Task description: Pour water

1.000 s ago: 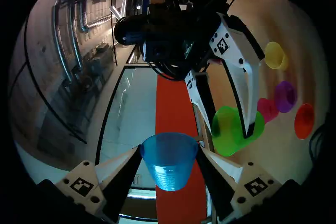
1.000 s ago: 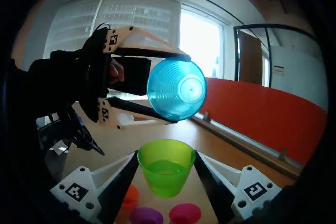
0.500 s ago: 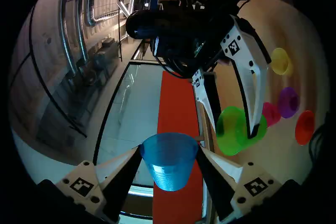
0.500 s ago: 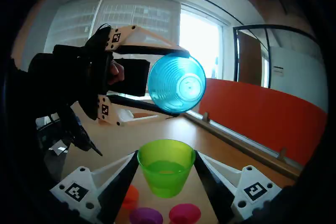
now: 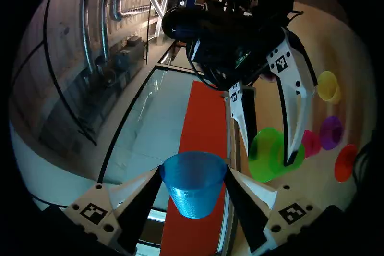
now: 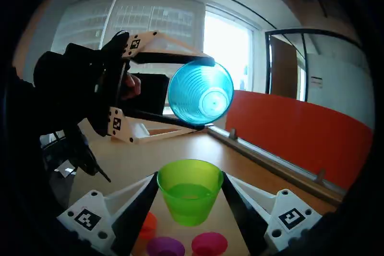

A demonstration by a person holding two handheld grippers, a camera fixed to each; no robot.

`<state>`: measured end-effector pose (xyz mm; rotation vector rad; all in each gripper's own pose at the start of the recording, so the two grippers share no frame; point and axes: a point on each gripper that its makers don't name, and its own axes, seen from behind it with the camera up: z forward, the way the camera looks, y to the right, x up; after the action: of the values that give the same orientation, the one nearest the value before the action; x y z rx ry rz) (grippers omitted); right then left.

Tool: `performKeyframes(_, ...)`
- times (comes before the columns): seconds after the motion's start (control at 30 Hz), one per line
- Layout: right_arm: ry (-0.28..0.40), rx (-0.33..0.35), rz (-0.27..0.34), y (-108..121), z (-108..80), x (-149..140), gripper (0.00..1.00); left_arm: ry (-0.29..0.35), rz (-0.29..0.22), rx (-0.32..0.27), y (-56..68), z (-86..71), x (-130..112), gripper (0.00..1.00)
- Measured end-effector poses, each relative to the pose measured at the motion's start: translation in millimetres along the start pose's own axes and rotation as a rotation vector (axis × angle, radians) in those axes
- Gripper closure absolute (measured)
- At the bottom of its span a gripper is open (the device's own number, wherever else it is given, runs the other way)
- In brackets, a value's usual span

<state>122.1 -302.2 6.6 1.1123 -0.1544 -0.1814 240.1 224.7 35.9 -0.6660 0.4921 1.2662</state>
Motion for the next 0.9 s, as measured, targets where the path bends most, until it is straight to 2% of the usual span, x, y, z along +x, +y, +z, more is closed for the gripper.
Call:
performKeyframes(0.5, 0.003, -0.012, 0.001, 3.0, -2.3, 2.6, 0.06, -0.013, -0.245, 0.016, -0.6, 0.8, -11.2, 0.11)
performKeyframes(0.77, 0.006, -0.016, 0.000, 3.7, -3.2, 5.3, 0.06, -0.020, -0.323, 0.016, -0.8, -0.1, -18.4, 0.11)
performKeyframes(0.9, 0.006, -0.020, 0.000, 3.9, -3.3, 6.3, 0.06, -0.013, -0.394, 0.015, -0.2, -1.2, -17.6, 0.11)
